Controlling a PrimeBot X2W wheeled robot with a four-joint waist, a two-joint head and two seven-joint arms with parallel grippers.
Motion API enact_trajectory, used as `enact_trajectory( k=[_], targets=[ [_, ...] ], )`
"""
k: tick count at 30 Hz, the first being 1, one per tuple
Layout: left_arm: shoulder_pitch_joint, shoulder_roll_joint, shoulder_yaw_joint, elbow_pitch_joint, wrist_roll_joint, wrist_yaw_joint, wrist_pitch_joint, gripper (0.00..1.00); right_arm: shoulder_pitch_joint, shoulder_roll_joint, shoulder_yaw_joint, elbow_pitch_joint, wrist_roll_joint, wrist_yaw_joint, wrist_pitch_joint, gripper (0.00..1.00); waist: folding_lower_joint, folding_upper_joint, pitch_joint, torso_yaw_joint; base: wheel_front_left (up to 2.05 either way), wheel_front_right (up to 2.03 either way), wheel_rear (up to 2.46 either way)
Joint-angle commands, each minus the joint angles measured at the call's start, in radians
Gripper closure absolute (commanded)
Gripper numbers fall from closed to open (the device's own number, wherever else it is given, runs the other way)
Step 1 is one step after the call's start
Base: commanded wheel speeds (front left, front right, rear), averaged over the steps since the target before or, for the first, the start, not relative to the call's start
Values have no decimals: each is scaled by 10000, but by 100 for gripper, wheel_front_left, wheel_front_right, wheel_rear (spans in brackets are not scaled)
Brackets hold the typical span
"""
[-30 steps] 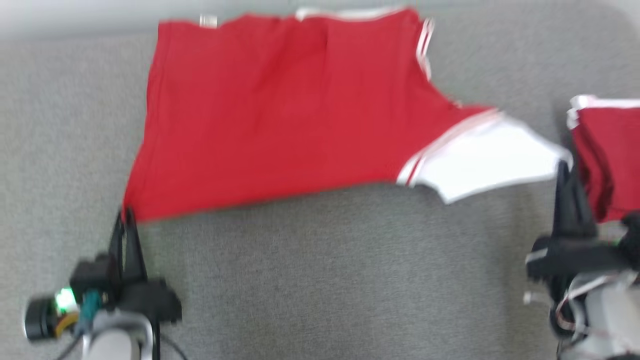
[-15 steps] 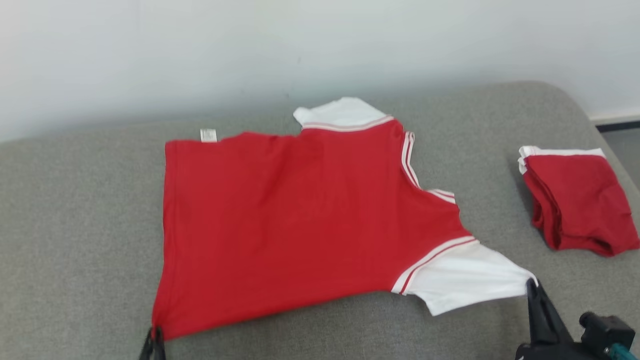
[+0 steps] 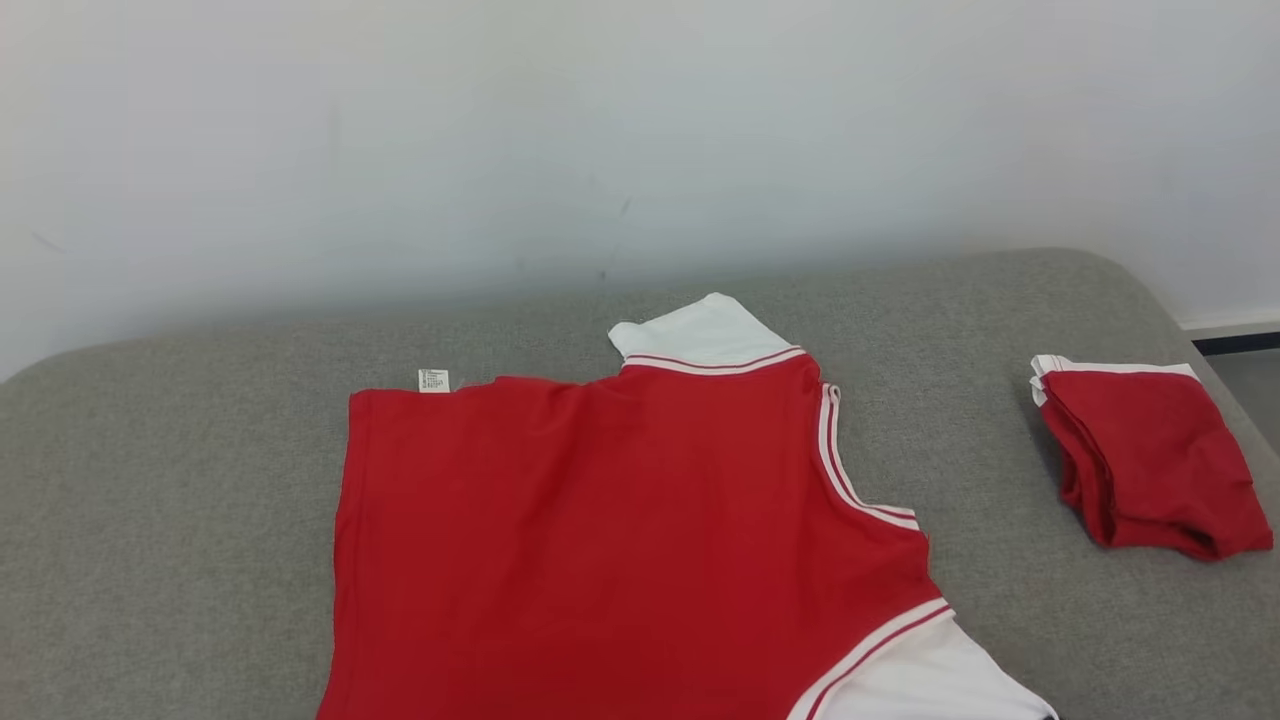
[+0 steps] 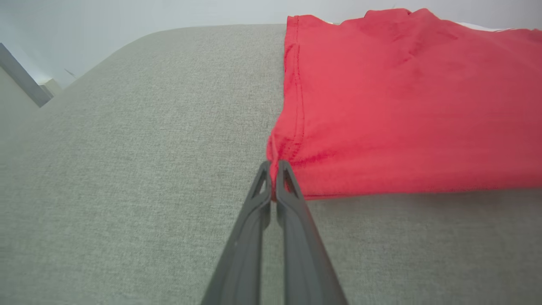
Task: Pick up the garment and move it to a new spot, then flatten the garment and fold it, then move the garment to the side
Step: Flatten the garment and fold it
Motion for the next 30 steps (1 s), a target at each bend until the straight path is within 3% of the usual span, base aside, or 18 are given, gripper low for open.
enact_trajectory(
  k=[1, 9, 13, 20, 30],
  targets=[
    [233, 30, 123, 93, -79, 48, -30, 100, 267, -60, -23, 3, -56, -32, -10, 100, 1, 1, -60, 42, 0, 0, 0],
    [364, 30, 376, 253, -240, -12, -30, 100, 896, -270, 271, -118, -98, -32, -10, 100, 1, 1, 56, -29, 0, 0, 0],
    [-57, 24, 191, -196, -103, -87, -30, 100, 622, -216, 455, -852, -19, -32, -10, 100, 1, 1, 245, -52, 0, 0, 0],
    [-970, 20, -21, -1229, 46, -259, -30, 100, -472, -292, 906, -2017, 88, -30, -7, 100, 1, 1, 670, 15, 0, 0, 0],
    [-2175, 47, 208, -1569, 364, -422, -30, 100, -2765, -367, 809, -1376, -53, -30, -5, 100, 1, 1, 1443, 158, 0, 0, 0]
  ],
)
